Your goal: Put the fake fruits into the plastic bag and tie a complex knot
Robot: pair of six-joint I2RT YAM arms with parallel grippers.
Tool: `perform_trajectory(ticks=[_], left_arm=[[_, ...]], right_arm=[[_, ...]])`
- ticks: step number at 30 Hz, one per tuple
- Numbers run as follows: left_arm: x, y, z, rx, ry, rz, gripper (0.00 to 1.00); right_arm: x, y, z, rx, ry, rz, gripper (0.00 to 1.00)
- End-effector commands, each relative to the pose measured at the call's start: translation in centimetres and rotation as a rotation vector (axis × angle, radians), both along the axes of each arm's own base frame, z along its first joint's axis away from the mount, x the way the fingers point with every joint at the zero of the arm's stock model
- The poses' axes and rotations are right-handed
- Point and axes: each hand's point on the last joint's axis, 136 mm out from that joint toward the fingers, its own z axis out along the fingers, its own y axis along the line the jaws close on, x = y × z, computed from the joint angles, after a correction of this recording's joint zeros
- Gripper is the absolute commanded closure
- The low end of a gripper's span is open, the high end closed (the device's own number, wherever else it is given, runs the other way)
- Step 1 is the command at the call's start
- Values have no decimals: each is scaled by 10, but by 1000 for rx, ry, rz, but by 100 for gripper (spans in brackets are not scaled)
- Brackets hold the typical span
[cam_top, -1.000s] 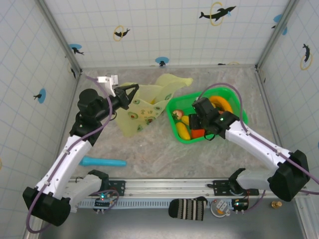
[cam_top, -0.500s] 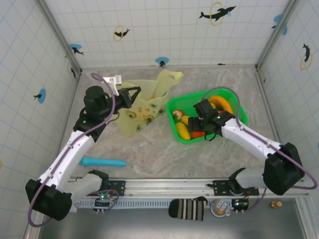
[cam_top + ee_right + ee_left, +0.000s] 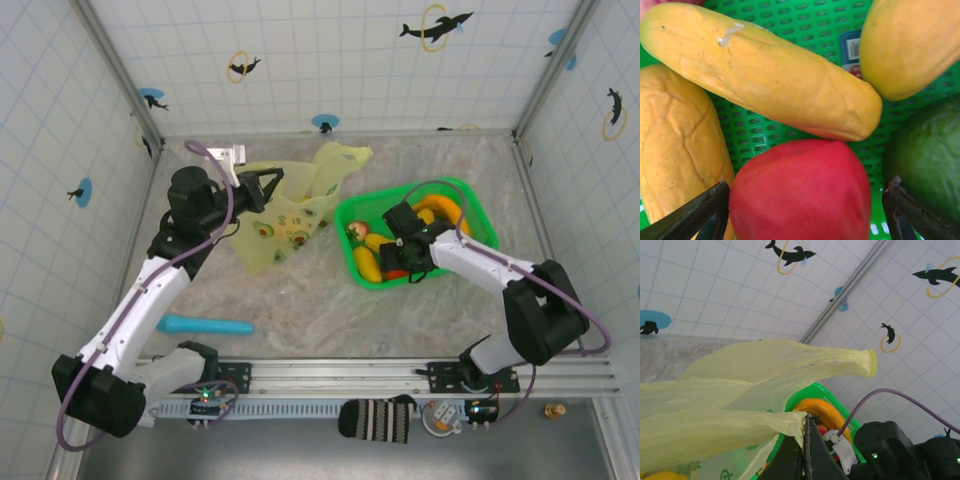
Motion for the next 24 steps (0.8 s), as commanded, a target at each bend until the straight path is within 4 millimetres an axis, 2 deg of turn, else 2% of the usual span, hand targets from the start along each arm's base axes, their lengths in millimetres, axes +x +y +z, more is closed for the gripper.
perform_trajectory(ticks=[1, 4, 7, 13, 19, 24], left_arm=[[-18, 1, 16, -34, -121, -30, 100], [-23, 8, 15, -55, -144, 3, 100], [-23, 10, 15, -55, -131, 17, 100], [-25, 9, 15, -20, -143, 5, 100], [-26, 6, 10, -6, -141, -12, 100], [-25, 5, 8, 4, -140, -13, 100]], right_arm=[[0, 0, -4, -27, 48, 19, 21], [0, -7, -16, -87, 82, 23, 25], [3, -6, -18, -98, 84, 34, 29], [18, -3, 11, -55, -28, 32, 38], [27, -10, 34, -20, -72, -1, 38], [36, -4, 71, 91, -159, -4, 38]])
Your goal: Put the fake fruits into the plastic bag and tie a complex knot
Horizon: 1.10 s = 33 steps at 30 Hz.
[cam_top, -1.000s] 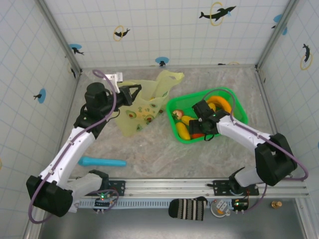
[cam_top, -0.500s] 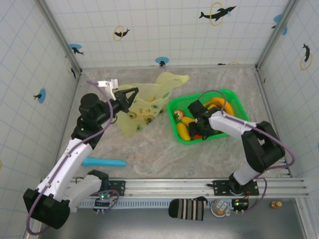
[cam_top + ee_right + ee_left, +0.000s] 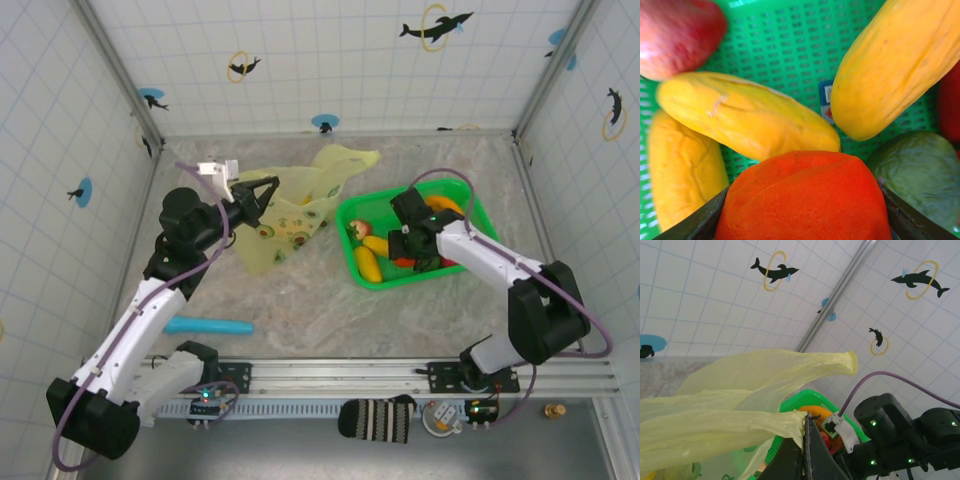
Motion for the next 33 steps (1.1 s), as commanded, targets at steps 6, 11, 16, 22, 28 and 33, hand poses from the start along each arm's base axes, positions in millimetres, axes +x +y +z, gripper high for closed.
perform_trajectory(ticks=[6, 11, 16, 22, 28, 33], left_arm=[[0, -3, 7, 13, -24, -11, 100], [3, -3, 7, 24, 1, -7, 100], [2, -6, 0, 27, 31, -26, 100], [-1, -5, 1, 41, 24, -28, 100], [-6, -4, 11, 37, -5, -36, 100], [-13, -5, 28, 17, -54, -59, 100]], right_arm=[[12, 25, 100, 238, -249, 83, 37], [-5, 56, 162, 510, -381, 193, 40], [-24, 93, 213, 700, -483, 339, 42], [-20, 141, 243, 738, -563, 435, 41], [11, 187, 246, 716, -572, 439, 41], [39, 217, 229, 679, -541, 416, 41]])
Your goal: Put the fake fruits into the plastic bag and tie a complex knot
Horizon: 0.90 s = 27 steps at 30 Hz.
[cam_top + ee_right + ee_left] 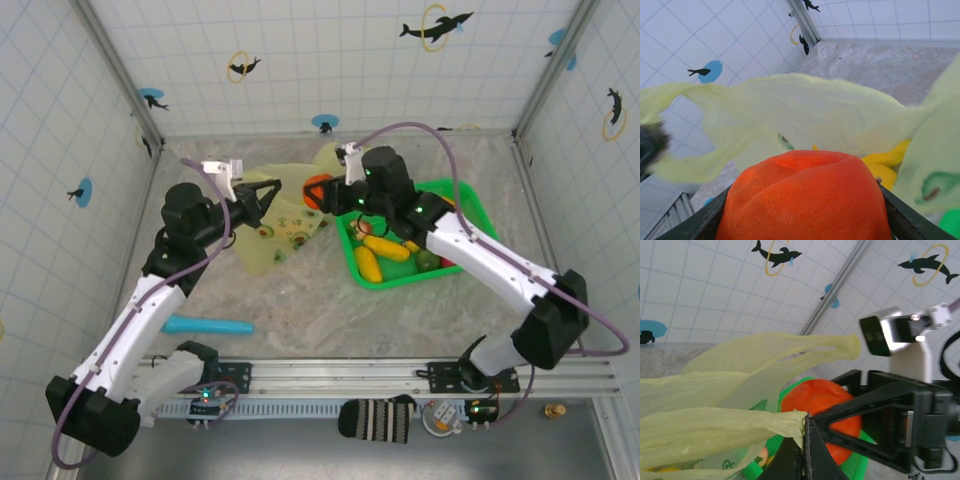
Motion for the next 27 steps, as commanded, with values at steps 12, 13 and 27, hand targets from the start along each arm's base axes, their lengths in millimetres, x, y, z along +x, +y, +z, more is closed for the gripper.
perform_trajectory(ticks=[12, 13, 27], left_arm=[[-15, -3, 40, -18, -128, -52, 100], [-14, -3, 40, -17, -129, -52, 100], [-6, -3, 38, 11, -139, -37, 100]], right_arm=[[59, 44, -37, -41, 21, -92, 40], [58, 45, -43, -54, 22, -94, 39], [33, 100, -90, -66, 191, 127, 31]])
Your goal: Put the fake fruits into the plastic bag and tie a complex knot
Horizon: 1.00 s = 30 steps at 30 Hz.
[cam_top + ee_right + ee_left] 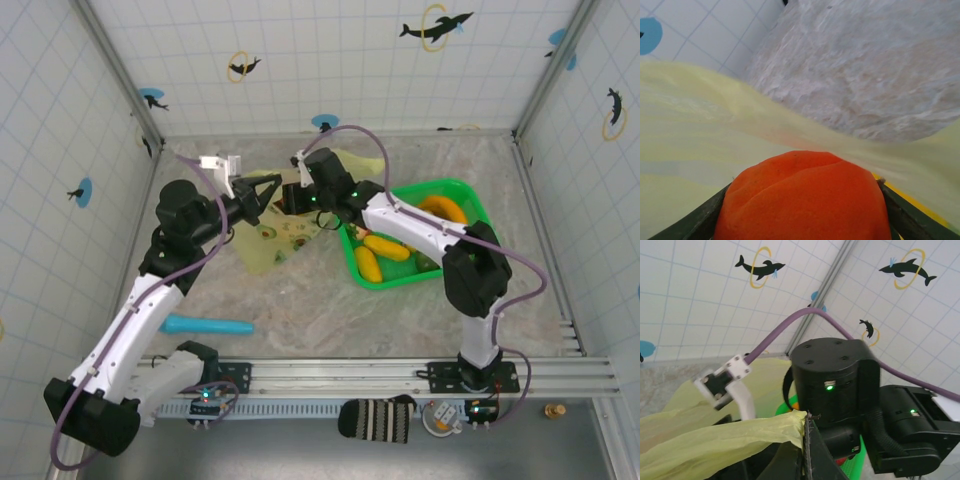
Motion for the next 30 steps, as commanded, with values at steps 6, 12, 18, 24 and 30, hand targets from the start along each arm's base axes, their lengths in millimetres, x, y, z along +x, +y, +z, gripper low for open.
perform_trajectory(ticks=[6, 12, 18, 24, 30], left_arm=[[-3, 0, 18, 14, -73, -6, 100], [-4, 0, 19, 11, -75, -8, 100], [1, 2, 16, 16, -59, 21, 100], [3, 13, 14, -8, -61, 92, 100], [-5, 17, 15, -29, -83, 98, 100]], right_arm=[[-11, 17, 10, 70, 58, 79, 3], [-11, 8, 17, 77, 45, 66, 3], [-13, 3, 39, 100, 5, 66, 4], [-17, -14, 77, 137, -67, 44, 0], [-34, -52, 99, 126, -172, -19, 0]])
